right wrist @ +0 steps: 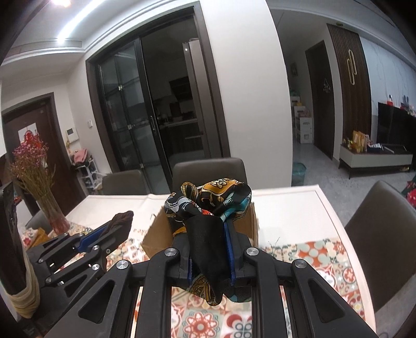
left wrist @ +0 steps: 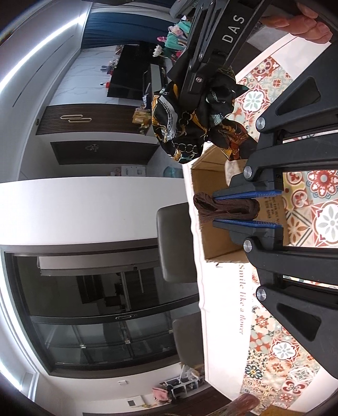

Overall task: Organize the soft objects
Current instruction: 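Lift the hair tie and scarf and carry both over the box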

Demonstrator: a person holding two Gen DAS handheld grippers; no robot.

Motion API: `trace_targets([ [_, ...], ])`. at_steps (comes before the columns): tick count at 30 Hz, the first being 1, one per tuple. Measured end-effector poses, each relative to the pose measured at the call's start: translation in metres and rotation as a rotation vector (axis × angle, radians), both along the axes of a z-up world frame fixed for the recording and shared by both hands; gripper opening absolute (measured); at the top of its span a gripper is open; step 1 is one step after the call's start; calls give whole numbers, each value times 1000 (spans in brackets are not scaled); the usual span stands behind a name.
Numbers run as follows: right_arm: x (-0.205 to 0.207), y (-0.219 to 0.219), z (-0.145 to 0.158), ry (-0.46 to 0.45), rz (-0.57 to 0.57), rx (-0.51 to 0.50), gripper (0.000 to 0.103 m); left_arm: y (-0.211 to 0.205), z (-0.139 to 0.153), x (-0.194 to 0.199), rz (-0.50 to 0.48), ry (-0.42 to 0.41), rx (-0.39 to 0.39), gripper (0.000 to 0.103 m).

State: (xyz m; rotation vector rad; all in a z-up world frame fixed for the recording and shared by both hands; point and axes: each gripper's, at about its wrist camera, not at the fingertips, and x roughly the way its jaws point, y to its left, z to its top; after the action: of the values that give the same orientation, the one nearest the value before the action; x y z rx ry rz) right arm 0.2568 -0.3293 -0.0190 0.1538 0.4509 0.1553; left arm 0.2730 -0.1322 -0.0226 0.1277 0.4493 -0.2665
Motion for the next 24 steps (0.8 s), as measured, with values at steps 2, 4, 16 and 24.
trace_targets([
  [2, 4, 1, 3, -10, 2, -2, 20, 2, 4, 4, 1, -11, -4, 15],
  [4, 9, 3, 5, -16, 2, -5, 20, 3, 8, 10, 1, -18, -7, 15],
  [16, 45, 13, 16, -42, 17, -24, 20, 5, 14, 46, 9, -38, -10, 15],
  [24, 81, 14, 11, -16, 35, -18, 20, 6, 12, 81, 14, -2, -34, 15],
])
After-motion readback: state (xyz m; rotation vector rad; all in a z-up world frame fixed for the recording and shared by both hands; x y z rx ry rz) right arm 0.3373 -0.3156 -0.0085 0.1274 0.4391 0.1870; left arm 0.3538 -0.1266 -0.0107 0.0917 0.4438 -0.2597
